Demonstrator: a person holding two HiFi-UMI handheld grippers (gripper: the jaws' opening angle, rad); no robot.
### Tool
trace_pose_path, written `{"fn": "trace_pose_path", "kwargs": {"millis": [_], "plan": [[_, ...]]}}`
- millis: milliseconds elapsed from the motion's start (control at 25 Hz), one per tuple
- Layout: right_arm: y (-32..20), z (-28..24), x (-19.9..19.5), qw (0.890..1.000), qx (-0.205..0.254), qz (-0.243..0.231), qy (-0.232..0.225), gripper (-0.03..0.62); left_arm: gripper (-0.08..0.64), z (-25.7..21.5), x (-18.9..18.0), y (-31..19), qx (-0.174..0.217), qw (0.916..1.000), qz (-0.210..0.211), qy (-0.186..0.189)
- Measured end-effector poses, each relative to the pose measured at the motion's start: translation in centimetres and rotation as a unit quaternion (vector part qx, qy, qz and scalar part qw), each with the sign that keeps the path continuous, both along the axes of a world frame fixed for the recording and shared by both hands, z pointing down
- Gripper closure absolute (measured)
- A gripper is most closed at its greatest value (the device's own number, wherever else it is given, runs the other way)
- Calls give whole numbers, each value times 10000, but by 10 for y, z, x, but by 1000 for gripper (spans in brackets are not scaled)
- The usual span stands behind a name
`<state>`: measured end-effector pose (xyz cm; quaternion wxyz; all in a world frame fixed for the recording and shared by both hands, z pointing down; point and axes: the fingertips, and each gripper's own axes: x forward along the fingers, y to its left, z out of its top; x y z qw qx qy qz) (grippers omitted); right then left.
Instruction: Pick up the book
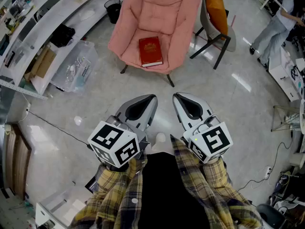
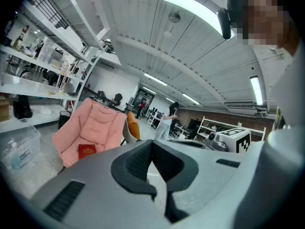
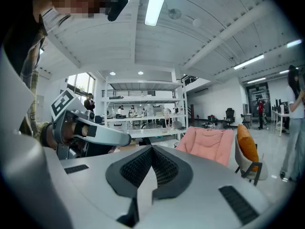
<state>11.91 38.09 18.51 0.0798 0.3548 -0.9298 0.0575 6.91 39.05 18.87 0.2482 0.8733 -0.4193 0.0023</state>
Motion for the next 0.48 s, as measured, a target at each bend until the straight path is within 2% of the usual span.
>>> {"fn": "trace_pose_path", "kwargs": {"millis": [480], "plan": [[-5,7,15,9999,-85,36,-57,577,557,6,8,-7,-32,10000,-36,-36]]}}
